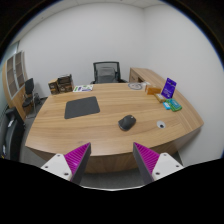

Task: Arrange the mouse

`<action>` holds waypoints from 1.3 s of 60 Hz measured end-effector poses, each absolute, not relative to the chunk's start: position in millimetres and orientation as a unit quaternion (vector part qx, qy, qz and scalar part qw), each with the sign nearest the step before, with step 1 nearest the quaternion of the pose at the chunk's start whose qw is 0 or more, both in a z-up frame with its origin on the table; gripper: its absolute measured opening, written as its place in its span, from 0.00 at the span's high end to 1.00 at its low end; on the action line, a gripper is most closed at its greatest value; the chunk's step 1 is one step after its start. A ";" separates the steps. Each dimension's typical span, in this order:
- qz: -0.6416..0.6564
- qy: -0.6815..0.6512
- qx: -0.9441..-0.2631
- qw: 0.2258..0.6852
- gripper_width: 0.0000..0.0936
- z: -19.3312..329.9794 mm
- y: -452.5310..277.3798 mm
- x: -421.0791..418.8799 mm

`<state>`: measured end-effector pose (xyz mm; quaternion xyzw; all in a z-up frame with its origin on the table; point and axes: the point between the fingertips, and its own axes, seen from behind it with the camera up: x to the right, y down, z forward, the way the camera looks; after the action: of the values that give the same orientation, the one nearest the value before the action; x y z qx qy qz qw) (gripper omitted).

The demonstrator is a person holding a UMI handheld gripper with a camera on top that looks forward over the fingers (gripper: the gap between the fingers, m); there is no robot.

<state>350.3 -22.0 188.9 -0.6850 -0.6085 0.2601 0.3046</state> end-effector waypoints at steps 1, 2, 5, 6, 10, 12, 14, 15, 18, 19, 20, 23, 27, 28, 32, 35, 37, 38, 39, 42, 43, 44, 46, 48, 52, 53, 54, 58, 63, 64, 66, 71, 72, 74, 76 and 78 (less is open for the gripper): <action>0.258 -0.608 -0.687 0.304 0.07 186.8 -18.2 351.2; 0.255 -0.608 -0.688 0.303 0.07 184.4 -14.3 352.3; 0.247 -0.606 -0.693 0.302 0.07 177.9 -3.1 353.9; 0.245 -0.605 -0.695 0.302 0.07 175.9 0.5 354.2; 0.242 -0.602 -0.699 0.301 0.08 168.4 12.0 354.7; 0.240 -0.600 -0.702 0.301 0.07 164.9 17.7 354.1; 0.239 -0.599 -0.703 0.300 0.08 161.5 22.6 353.1; 0.239 -0.598 -0.704 0.300 0.07 158.2 24.4 351.6; 0.239 -0.598 -0.704 0.299 0.08 152.8 30.2 348.4; 0.239 -0.599 -0.704 0.298 0.08 151.1 31.7 347.1; 0.239 -0.599 -0.704 0.297 0.08 149.6 33.4 345.9; 0.239 -0.600 -0.703 0.298 0.08 145.5 39.0 340.9; 0.240 -0.602 -0.701 0.297 0.07 139.6 43.8 332.6; 0.241 -0.603 -0.700 0.297 0.07 138.3 44.8 329.8; 0.245 -0.605 -0.697 0.297 0.07 130.9 49.2 318.4; 0.249 -0.605 -0.696 0.296 0.08 125.1 51.9 308.3; 0.250 -0.605 -0.696 0.294 0.08 120.8 54.0 301.4; 0.251 -0.605 -0.696 0.293 0.08 118.3 55.0 297.8; 0.251 -0.606 -0.696 0.292 0.08 115.9 56.0 294.2; 0.252 -0.607 -0.695 0.290 0.08 109.4 59.2 282.5; 0.253 -0.607 -0.695 0.291 0.08 107.7 60.6 278.1; 0.254 -0.606 -0.695 0.293 0.07 106.1 62.2 273.7; 0.253 -0.606 -0.694 0.294 0.08 101.2 66.0 265.8; 0.251 -0.607 -0.694 0.294 0.08 96.1 68.3 258.1; 0.253 -0.607 -0.695 0.290 0.07 86.2 72.6 240.9; 0.254 -0.606 -0.696 0.289 0.07 83.6 73.4 236.7; 0.255 -0.606 -0.697 0.287 0.07 80.7 73.8 232.6; 0.256 -0.608 -0.697 0.281 0.08 68.8 76.1 217.3; 0.253 -0.608 -0.701 0.275 0.08 56.8 78.7 200.1; 0.253 -0.608 -0.701 0.274 0.07 54.9 79.0 196.8; 0.253 -0.608 -0.702 0.273 0.07 52.0 80.6 189.9; 0.250 -0.609 -0.702 0.271 0.07 43.4 84.1 175.3; 0.250 -0.609 -0.702 0.271 0.07 41.8 85.0 172.3; 0.249 -0.608 -0.704 0.269 0.07 38.2 85.5 166.5; 0.248 -0.609 -0.705 0.267 0.07 33.8 86.2 161.8; 0.248 -0.609 -0.706 0.263 0.07 29.9 86.5 157.5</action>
<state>157.5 86.5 29.9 -0.7060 -0.6089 0.2480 0.2632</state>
